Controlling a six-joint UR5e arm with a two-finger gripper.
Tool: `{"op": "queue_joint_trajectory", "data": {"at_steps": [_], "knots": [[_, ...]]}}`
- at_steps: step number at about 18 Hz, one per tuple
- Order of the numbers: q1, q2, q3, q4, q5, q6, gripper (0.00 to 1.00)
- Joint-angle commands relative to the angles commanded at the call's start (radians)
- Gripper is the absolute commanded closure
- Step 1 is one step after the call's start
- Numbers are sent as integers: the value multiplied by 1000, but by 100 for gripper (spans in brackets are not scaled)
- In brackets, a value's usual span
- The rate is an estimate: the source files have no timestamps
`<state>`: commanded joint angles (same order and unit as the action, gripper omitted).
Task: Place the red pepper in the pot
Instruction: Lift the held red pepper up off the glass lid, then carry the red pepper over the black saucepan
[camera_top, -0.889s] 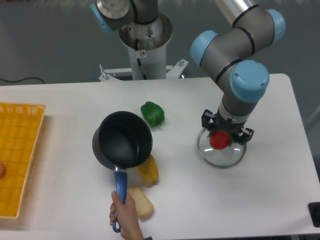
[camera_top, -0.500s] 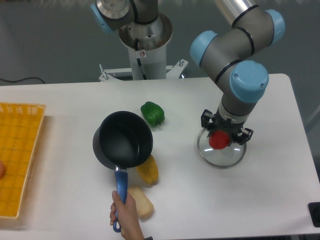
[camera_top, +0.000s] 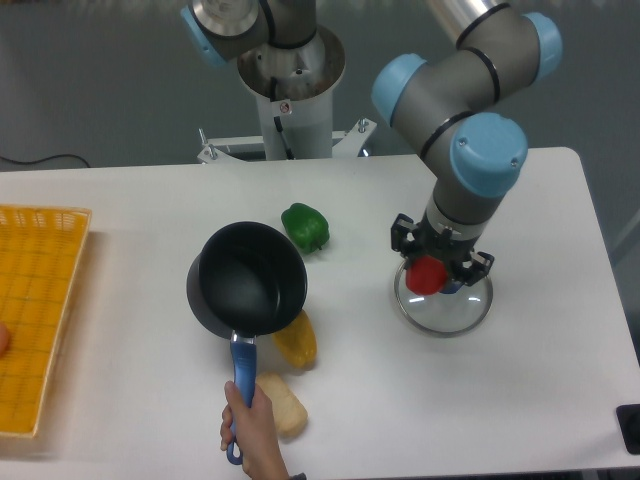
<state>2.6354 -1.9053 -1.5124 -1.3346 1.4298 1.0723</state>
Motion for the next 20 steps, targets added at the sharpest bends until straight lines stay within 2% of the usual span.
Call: {"op": "queue_joint_trajectory", "data": {"at_steps": [2,6,10,13,20], "knots": [[-9,22,-22,2,-29,0,68],[-63,40,-22,3,-101,-63,67],[-135,49,-20,11,-126,-168,67],[-195,49,-20,61,-132,-264,67],[-276,43,-23,69,-129,-351,67]]}}
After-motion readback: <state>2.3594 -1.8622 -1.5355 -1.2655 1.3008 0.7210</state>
